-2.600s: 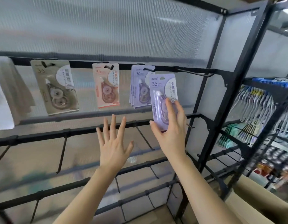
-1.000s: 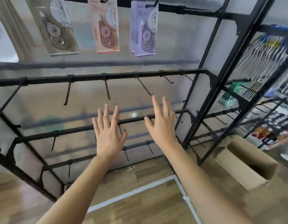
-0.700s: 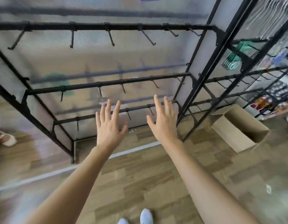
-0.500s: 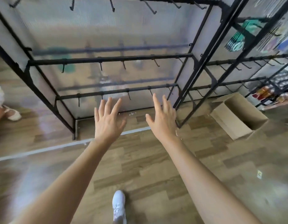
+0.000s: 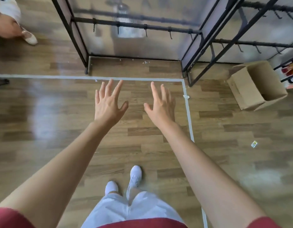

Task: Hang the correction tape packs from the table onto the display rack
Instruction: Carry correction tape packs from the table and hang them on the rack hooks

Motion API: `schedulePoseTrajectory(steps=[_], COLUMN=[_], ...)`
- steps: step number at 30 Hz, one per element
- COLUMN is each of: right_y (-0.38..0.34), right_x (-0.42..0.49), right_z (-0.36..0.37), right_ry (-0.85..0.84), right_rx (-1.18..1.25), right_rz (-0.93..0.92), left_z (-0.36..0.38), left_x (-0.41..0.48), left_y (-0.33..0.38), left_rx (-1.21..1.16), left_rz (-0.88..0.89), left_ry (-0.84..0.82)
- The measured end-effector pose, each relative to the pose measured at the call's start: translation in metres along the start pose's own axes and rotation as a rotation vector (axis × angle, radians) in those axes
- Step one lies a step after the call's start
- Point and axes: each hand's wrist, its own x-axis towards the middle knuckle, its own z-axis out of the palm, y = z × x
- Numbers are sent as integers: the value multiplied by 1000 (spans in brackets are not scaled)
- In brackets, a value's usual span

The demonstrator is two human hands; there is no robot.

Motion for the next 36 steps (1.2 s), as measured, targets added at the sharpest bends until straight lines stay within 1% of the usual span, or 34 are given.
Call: schedulePoseTrajectory(steps=[3,8,12,16,23,29,33,36], right_y=[-15,-60,-103,-142,-185,-221,-256,-286], right_x=[-36,-100,-143,-184,-254,-335,-394,-439], right_z=[20,58,90,117,161,203,231,252], right_ry=[-25,-68,-131,-202,-334,-479,-537,-550], right_rx=[-39,-78,-84,-83,-130,-202,-230,-246], right_rz=[-34,-150,-269,-425,-735,-965,-1113,-1198], left_z=[-1,-16,-34,-43,-36,-31,-34,-41], left_x=[-47,-138,-210,-280,-390,-493,-564,-616], left_y=[-24,-74,-117,-147,-165,-176,-196,-217], left_rx=[8,29,47,48,-4,-30,-69,-81], left_rz=[-66,-173,-323,-497,-803,-1056,-1210,-1297], left_ry=[-15,24,59,99,243,321,383,418])
